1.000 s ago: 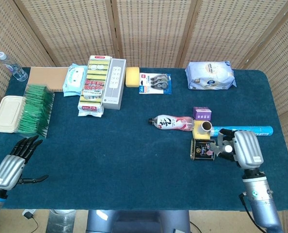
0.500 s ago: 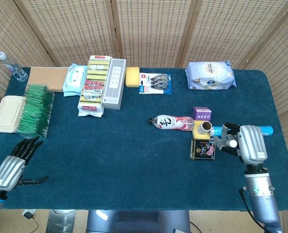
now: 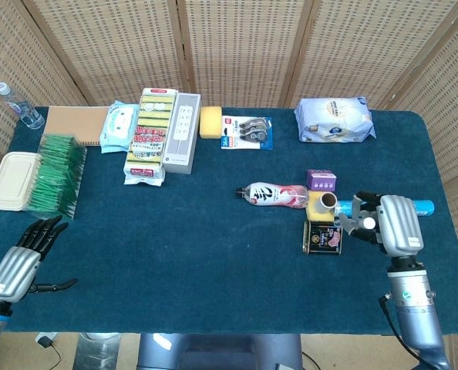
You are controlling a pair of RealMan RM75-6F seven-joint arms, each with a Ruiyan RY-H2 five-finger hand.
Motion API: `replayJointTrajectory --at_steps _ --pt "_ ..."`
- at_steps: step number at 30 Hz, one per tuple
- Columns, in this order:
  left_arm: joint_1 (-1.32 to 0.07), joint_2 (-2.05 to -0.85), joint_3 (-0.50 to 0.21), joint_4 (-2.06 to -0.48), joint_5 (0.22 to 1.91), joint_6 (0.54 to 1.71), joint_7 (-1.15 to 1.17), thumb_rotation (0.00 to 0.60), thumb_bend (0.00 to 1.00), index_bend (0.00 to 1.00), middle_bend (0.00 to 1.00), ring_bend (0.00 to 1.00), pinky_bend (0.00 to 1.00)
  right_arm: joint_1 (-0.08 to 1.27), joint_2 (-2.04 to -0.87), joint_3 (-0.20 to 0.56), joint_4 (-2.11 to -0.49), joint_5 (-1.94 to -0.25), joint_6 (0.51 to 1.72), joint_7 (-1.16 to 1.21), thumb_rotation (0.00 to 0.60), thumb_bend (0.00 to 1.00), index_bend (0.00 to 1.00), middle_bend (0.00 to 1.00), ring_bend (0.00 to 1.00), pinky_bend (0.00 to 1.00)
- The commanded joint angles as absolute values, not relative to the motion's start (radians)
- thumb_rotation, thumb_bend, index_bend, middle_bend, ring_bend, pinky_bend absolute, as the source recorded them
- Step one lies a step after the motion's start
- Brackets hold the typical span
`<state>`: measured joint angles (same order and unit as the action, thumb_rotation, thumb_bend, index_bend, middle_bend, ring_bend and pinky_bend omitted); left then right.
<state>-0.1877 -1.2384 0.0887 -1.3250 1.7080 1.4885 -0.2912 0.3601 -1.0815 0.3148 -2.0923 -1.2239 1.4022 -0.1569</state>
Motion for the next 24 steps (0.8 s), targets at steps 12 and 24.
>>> replayJointTrajectory --at_steps 12,24 --pt "-0.192 -1.237 0.087 -1.331 1.699 1.475 -0.286 0.386 0.00 0.00 0.00 0.00 0.03 0.535 -1.248 0.411 -1.833 -1.042 1.312 -0.174 0.600 0.45 0.81 1.00 1.00 0.99" --pt "-0.194 -1.238 0.082 -1.321 1.686 1.466 -0.298 0.390 0.00 0.00 0.00 0.00 0.03 0.568 -1.312 0.402 -1.718 -1.050 1.302 -0.176 0.600 0.44 0.81 1.00 1.00 0.99"
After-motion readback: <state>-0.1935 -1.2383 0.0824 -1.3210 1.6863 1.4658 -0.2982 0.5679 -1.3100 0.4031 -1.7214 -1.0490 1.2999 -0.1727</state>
